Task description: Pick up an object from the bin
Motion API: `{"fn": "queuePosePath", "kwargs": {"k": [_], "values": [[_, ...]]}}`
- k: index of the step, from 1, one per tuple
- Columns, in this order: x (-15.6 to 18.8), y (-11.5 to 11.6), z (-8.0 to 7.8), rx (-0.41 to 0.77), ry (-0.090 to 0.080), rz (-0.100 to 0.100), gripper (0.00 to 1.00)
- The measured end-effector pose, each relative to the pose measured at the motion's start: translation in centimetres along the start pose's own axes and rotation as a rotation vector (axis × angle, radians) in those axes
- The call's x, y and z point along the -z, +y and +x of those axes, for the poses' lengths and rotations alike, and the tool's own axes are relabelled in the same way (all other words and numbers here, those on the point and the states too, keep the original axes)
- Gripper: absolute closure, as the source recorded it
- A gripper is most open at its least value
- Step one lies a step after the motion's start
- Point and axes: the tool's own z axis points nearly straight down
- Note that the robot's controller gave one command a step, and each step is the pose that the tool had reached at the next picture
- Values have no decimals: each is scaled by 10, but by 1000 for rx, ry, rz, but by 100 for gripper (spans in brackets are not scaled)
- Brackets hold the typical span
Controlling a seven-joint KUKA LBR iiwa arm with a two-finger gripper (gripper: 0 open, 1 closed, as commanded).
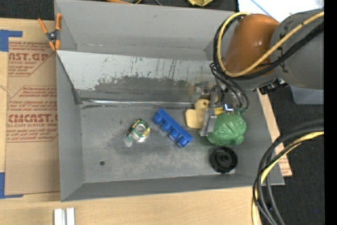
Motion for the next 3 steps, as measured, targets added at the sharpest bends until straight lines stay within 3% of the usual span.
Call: {"fn": "queuePosePath", "kwargs": {"k": [1,2,3], "values": [[5,0,-2,-1,-8,1,0],[-75,75,-4,-177,-5,-2,0],[-41,93,19,-338,-16,-3,0]]}}
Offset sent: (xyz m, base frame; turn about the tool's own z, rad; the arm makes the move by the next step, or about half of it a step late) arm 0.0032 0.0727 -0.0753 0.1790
